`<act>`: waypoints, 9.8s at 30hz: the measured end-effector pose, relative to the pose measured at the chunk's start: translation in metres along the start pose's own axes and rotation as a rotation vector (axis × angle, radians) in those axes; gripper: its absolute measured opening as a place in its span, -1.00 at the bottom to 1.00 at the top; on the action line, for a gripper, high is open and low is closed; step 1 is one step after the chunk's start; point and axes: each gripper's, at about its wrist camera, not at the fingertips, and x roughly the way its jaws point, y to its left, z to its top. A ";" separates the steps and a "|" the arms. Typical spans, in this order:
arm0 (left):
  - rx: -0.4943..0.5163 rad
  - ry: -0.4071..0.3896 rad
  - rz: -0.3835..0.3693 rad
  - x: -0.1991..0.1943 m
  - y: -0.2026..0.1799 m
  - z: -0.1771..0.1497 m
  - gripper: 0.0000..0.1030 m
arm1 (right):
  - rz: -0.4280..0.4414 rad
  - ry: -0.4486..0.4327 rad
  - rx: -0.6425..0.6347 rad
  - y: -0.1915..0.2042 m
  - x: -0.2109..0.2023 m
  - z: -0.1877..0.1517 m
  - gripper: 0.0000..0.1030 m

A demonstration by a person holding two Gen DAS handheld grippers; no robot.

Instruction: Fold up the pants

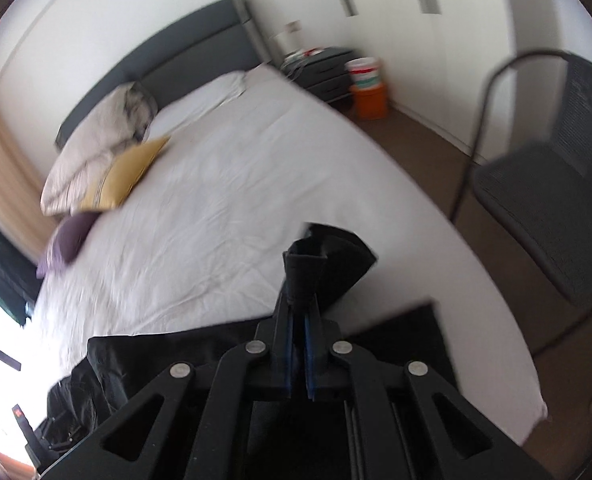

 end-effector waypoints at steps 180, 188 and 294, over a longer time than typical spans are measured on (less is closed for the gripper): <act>-0.163 0.013 -0.568 0.033 -0.257 0.102 0.47 | 0.358 -0.015 0.492 -0.100 -0.014 -0.096 -0.74; -0.388 -0.034 -0.611 0.022 -0.166 0.079 0.47 | 0.267 0.006 0.022 0.041 -0.025 -0.080 -0.74; -0.615 -0.161 -0.579 -0.034 -0.130 -0.053 -0.01 | 0.712 0.360 0.030 0.064 0.048 -0.123 0.47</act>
